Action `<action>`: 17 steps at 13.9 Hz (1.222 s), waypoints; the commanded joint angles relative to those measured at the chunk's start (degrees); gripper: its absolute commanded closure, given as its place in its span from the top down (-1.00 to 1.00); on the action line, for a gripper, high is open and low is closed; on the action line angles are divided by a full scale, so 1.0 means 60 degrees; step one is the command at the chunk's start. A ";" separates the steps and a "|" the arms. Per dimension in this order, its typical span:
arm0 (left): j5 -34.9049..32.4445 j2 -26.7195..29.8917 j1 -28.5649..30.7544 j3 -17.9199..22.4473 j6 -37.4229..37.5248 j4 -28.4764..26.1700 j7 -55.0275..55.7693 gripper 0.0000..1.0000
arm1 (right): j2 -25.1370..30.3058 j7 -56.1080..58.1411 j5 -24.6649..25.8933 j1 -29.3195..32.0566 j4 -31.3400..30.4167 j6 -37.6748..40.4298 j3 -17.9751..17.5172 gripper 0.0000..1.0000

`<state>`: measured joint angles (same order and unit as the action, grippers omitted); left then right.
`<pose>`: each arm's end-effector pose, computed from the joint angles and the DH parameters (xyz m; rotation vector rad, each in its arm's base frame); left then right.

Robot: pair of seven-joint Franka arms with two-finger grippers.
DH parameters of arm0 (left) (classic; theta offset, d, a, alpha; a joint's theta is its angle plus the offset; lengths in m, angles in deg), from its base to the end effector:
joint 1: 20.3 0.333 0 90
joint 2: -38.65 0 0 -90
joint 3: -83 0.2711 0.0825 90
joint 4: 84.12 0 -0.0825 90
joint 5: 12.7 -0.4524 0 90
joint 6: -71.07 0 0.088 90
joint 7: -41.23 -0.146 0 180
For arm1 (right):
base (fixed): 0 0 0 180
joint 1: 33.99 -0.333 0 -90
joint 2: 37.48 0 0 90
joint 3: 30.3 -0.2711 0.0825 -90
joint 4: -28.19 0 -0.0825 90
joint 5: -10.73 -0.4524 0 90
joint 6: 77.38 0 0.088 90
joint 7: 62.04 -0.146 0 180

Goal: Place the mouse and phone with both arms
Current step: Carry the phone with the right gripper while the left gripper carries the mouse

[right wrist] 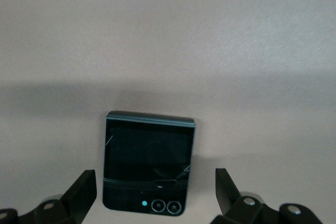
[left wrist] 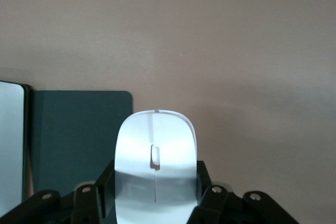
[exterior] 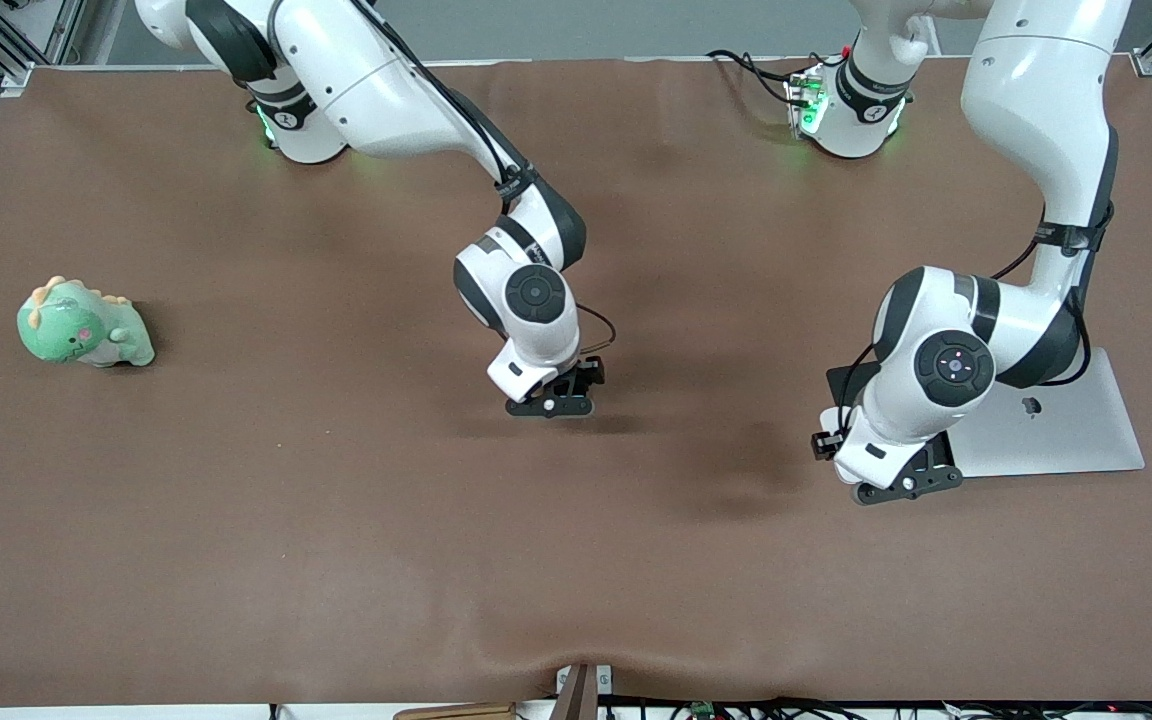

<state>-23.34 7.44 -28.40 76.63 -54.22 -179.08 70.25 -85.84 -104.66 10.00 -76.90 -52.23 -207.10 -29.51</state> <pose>0.6928 -0.1633 0.1768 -3.0410 -0.2459 -0.0383 0.5568 0.5057 0.0879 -3.1307 0.0189 -0.0195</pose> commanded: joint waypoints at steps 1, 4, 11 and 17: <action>-0.0277 0.0279 0.0761 -0.0111 -0.0809 -0.0971 -0.0586 -0.27 | -0.0524 -0.0529 0.0298 -0.0230 0.0602 0.0073 0.0116 1.00; -0.0277 0.0250 0.1611 -0.0126 -0.1805 -0.1734 -0.1377 -0.27 | -0.0729 -0.0865 0.0298 -0.0289 0.0660 -0.0029 0.0116 1.00; -0.0277 -0.0218 0.1862 -0.0126 -0.2540 -0.2278 -0.1467 -0.26 | -0.0862 -0.1057 0.0225 -0.0275 0.0660 -0.0352 0.0102 -0.55; -0.0277 -0.0395 0.1877 -0.0111 -0.2540 -0.2395 -0.1540 -0.18 | 0.0613 -0.0896 0.0093 0.0529 -0.0347 -0.0162 0.0073 -1.00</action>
<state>-23.73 4.99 -17.61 76.29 -68.45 -192.66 61.02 -88.35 -110.19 10.51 -76.62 -49.44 -208.87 -28.34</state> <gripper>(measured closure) 0.383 0.198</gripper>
